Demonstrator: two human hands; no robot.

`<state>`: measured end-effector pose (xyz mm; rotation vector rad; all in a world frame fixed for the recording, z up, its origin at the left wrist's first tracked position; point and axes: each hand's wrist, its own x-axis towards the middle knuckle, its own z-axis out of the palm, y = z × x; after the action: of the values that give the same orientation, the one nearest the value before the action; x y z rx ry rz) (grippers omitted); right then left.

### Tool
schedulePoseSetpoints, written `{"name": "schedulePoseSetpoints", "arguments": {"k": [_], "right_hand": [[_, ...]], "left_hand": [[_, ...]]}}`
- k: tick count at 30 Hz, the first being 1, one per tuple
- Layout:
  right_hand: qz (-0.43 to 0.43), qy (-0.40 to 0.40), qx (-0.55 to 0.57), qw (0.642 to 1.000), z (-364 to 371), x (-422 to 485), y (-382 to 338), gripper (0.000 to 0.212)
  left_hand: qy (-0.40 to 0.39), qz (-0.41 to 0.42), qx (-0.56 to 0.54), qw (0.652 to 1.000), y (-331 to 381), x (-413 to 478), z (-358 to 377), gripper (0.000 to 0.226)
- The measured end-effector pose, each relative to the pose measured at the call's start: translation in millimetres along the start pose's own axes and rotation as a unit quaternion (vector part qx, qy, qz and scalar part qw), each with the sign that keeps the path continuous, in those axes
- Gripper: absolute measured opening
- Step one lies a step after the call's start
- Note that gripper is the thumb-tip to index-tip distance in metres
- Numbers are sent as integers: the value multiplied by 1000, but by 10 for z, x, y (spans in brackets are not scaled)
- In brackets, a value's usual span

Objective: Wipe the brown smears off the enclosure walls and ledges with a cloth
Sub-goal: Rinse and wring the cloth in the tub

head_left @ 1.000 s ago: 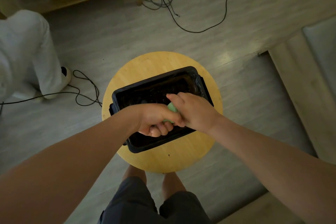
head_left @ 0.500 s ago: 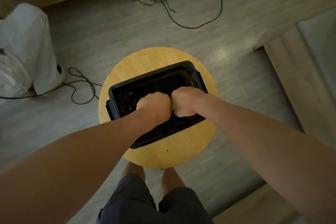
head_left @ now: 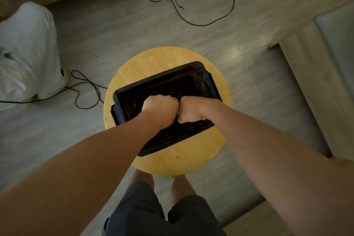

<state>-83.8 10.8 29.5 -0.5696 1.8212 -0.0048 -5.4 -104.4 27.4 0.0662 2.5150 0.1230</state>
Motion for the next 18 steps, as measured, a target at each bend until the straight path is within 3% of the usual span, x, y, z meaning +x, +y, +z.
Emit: {"name": "schedulePoseSetpoints", "arguments": {"k": [9, 18], "right_hand": [[45, -15, 150, 988, 59, 28, 58, 36], [60, -38, 180, 981, 56, -53, 63, 33]], "left_hand": [[16, 51, 72, 996, -41, 107, -83, 14], [18, 79, 88, 993, -48, 111, -116, 14]]}}
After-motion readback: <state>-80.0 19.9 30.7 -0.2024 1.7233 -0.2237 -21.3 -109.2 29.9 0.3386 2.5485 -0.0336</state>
